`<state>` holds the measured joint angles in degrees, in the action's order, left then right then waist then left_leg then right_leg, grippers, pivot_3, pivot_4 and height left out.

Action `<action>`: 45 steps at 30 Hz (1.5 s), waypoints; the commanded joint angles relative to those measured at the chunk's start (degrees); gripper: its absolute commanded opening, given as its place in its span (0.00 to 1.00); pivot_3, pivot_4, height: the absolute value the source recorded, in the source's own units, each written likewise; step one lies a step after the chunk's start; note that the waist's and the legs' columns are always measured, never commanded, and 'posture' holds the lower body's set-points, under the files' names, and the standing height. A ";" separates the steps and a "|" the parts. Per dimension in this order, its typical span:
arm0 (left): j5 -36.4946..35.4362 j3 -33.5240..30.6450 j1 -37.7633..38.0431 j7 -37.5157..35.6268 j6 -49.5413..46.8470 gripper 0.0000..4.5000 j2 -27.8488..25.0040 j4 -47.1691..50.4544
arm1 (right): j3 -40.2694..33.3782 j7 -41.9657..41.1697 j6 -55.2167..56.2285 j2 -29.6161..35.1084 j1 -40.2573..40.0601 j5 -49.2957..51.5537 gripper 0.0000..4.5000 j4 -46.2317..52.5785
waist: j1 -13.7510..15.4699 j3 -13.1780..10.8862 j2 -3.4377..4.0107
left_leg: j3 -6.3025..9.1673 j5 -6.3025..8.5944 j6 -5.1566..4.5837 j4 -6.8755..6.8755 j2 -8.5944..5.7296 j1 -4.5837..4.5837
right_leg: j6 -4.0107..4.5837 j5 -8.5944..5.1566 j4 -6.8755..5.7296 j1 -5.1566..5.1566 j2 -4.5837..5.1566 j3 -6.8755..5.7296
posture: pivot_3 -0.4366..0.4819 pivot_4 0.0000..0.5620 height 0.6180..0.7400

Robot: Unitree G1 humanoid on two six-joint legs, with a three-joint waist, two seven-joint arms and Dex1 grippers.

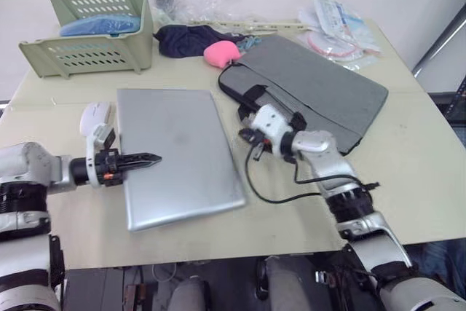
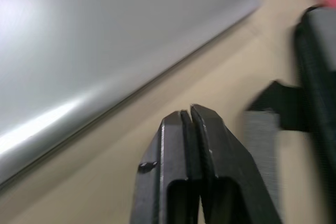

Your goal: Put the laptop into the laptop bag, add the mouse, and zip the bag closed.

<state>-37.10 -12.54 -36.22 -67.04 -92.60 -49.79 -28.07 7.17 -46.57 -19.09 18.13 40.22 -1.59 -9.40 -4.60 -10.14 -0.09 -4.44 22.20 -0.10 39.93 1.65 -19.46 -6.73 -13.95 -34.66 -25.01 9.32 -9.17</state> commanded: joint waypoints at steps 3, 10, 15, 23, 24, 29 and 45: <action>-14.02 -8.39 7.50 4.76 0.10 0.08 -4.45 10.55 | -8.37 -4.47 -13.86 8.44 -2.19 11.46 0.59 19.82 | 0.57 -0.02 -0.03 | 0.01 0.01 0.02 0.01 0.03 -0.01 | 0.00 0.00 0.00 -0.02 -0.01 0.03 | 0.48 0.27 1.00; -24.32 -14.46 11.26 14.36 0.10 0.08 -2.23 15.62 | -0.89 -3.98 -4.08 20.02 -0.92 1.16 0.99 9.98 | 2.86 -0.11 -0.21 | -0.26 0.03 0.04 0.12 0.00 0.03 | 0.00 0.00 0.09 -0.01 0.02 0.25 | 0.48 0.27 1.00; -29.43 -18.60 12.80 22.02 0.10 0.08 0.93 17.93 | 2.30 -0.34 -2.10 17.04 3.84 -2.31 0.99 1.56 | 2.77 -0.12 -0.22 | -0.33 0.03 0.04 0.09 0.00 -0.04 | 0.01 0.00 0.06 -0.14 0.01 0.25 | 0.48 0.27 1.00; -37.97 -22.12 15.52 32.23 0.10 0.08 3.40 20.31 | 2.78 6.95 3.63 15.63 7.41 -6.74 0.99 -8.90 | 2.51 -0.12 -0.22 | -0.34 0.03 0.05 0.03 0.01 -0.10 | 0.01 0.00 0.07 -0.23 0.00 0.23 | 0.48 0.27 1.00; -38.80 -22.37 15.56 33.22 0.10 0.08 3.57 20.32 | 2.85 7.59 4.64 15.62 7.80 -7.20 0.99 -10.14 | 2.58 -0.12 -0.23 | -0.33 0.03 0.05 0.03 0.01 -0.10 | 0.01 0.00 0.07 -0.23 0.00 0.23 | 0.48 0.27 1.00; -41.62 -23.01 15.70 36.67 0.10 0.08 3.97 20.29 | 3.76 8.21 8.74 15.78 8.28 -8.93 0.99 -13.77 | 2.65 -0.12 -0.23 | -0.33 0.03 0.05 0.05 0.01 -0.10 | 0.01 0.00 0.07 -0.23 0.00 0.24 | 0.48 0.27 1.00; -44.54 -23.04 13.71 41.59 0.13 0.08 5.00 19.28 | 3.12 11.96 8.01 14.24 4.24 -11.76 0.94 -13.61 | 2.62 -0.12 -0.23 | -0.35 0.03 0.05 0.05 0.01 -0.11 | 0.01 0.00 0.08 -0.23 0.00 0.24 | 0.48 0.27 1.00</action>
<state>-77.09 -32.87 -20.14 -24.19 -93.08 -44.96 -9.89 12.22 -35.59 -10.22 32.59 44.35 -14.15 -23.30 -1.98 -10.27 -0.32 -4.78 22.23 -0.05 39.97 1.66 -19.57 -6.72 -13.95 -34.58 -25.24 9.32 -8.93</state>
